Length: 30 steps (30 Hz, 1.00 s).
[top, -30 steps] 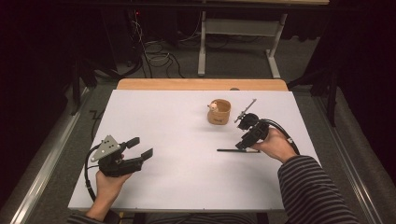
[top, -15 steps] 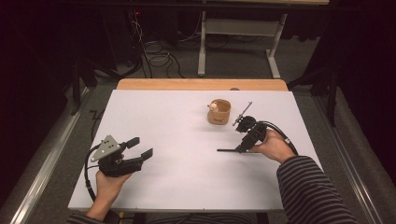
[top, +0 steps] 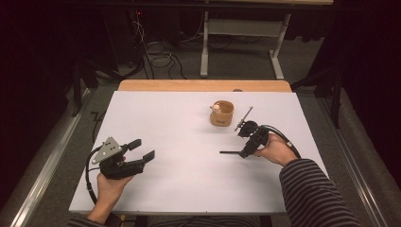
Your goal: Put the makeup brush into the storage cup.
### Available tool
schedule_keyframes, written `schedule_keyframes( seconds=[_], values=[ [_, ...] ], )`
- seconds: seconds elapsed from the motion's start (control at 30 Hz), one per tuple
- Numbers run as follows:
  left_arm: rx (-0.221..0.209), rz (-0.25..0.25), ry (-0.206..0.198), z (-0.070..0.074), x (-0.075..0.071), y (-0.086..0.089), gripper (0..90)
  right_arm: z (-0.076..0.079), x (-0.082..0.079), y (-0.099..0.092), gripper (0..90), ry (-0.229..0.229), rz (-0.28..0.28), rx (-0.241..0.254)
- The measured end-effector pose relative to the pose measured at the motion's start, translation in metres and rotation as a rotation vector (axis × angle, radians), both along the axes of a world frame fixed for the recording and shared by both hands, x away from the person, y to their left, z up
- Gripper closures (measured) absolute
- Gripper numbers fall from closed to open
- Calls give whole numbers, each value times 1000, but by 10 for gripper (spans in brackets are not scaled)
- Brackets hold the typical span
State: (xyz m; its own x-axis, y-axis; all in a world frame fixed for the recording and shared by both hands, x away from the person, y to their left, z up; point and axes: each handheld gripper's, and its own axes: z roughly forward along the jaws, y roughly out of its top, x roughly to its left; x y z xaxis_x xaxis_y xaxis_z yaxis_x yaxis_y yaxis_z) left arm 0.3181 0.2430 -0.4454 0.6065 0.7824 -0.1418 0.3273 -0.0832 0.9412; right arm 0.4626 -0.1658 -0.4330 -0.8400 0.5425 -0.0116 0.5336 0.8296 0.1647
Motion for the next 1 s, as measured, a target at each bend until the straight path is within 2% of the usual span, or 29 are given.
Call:
schedule_keyframes(
  seconds=[0.77, 1.0],
  values=[
    [0, -1, 2, 0, 0, 0, 304, -14, 1, 3, 522, 29, 4, -59],
    [-1, -1, 3, 0, 0, 0, 304, -18, 3, 5, 546, 33, 23, -79]
  ],
)
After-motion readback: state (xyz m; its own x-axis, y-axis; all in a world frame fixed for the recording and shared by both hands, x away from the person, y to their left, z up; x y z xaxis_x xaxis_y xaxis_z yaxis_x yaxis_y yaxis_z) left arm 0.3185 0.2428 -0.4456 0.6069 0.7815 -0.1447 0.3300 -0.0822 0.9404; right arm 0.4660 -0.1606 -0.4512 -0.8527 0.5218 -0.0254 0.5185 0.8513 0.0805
